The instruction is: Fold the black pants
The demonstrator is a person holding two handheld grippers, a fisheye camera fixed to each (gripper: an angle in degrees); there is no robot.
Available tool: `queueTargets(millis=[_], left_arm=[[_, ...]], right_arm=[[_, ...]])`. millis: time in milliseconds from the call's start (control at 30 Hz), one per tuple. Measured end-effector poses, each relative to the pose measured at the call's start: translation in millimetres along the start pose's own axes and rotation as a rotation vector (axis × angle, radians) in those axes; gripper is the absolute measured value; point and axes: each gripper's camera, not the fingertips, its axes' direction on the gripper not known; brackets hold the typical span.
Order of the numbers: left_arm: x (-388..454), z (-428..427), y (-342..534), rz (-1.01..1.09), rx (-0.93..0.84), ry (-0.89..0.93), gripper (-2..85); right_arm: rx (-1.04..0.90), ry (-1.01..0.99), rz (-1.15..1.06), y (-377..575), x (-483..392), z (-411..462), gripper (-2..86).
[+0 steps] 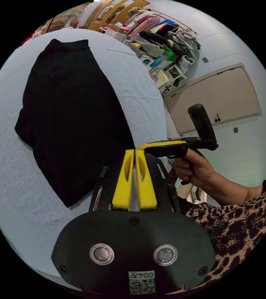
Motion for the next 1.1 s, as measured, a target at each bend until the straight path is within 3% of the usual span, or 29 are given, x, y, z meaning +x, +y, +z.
queueTargets(millis=[333, 733, 1100], left_arm=[[2.3, -19.9, 19.6, 0.001, 0.025, -0.007, 0.2], [20.9, -46.1, 48.0, 0.033, 0.050, 0.038, 0.8], [3.7, -89.5, 145.0, -0.077, 0.144, -0.198, 2.3]], right_arm=[[0.056, -0.155, 0.119, -12.9, 14.8, -26.5, 4.9], [-0.013, -0.023, 0.098, -26.4, -3.9, -36.8, 0.0], [-0.023, -0.024, 0.091, -29.2, -14.4, -39.2, -0.5]])
